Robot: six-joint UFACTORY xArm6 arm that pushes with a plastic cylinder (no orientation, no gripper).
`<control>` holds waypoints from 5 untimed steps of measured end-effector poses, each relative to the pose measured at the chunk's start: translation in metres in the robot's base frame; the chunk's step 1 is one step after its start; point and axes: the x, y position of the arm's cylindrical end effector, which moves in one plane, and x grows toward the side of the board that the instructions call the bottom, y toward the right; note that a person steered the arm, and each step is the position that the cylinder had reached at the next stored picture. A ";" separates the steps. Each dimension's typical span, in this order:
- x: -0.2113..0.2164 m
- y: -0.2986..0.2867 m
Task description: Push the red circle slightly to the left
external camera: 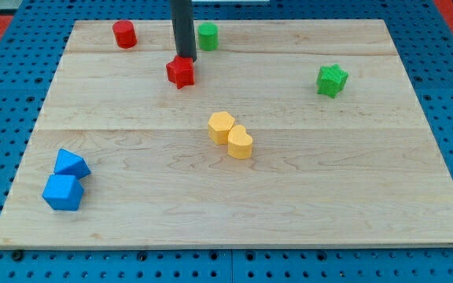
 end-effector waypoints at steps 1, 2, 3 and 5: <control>-0.019 -0.009; -0.051 -0.025; -0.074 -0.040; -0.069 -0.058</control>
